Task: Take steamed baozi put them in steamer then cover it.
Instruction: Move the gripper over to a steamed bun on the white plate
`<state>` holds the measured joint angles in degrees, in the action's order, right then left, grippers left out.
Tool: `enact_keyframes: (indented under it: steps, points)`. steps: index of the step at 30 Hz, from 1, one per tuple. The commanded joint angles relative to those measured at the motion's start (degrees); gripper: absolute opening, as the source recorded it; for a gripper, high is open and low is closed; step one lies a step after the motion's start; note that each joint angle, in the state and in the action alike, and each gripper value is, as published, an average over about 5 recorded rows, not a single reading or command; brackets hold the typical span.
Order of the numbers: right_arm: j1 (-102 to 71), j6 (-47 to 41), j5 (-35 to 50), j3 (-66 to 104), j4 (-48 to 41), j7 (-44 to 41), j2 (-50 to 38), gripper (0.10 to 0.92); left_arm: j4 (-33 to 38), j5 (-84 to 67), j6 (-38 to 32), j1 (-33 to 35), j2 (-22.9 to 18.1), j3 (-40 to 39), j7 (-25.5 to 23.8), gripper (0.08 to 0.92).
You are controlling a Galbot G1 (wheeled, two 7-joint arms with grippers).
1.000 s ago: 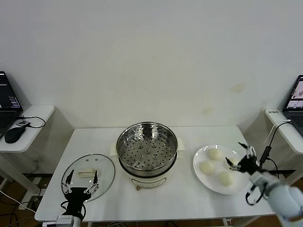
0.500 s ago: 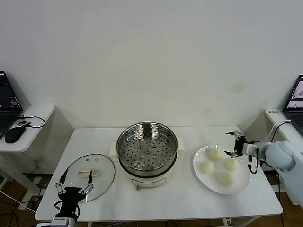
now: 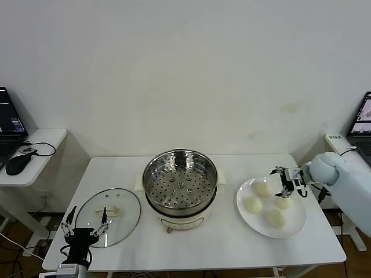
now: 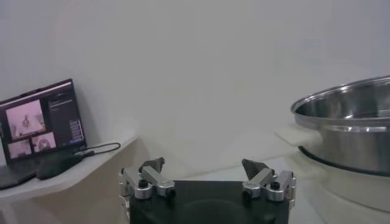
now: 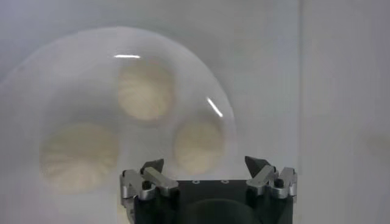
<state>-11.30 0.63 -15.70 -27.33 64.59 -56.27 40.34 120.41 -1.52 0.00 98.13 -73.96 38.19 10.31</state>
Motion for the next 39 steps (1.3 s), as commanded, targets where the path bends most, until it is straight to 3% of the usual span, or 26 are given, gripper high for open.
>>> enact_keyframes:
  steps: [1,18,28,39]
  points:
    - [4.5,0.6,-1.8,-5.1,-8.1,-2.3,6.1,0.823,0.0,0.0,0.0,0.0,0.3,0.3,0.0,0.823]
    - [4.0,0.0,-6.0,-4.5,-13.9,-0.8,10.4,0.814,-0.7,-1.3,-0.1,-0.9,1.1,1.6,0.1,0.823]
    - [4.0,-1.2,-7.0,-4.5,-14.2,-1.1,10.6,0.681,-0.9,-1.3,-0.1,-1.4,1.1,1.5,0.2,0.823]
    - [4.1,-1.1,-4.6,-5.1,-10.1,-1.2,8.5,0.626,-0.3,-1.4,-0.1,-1.4,1.1,1.5,0.3,0.823]
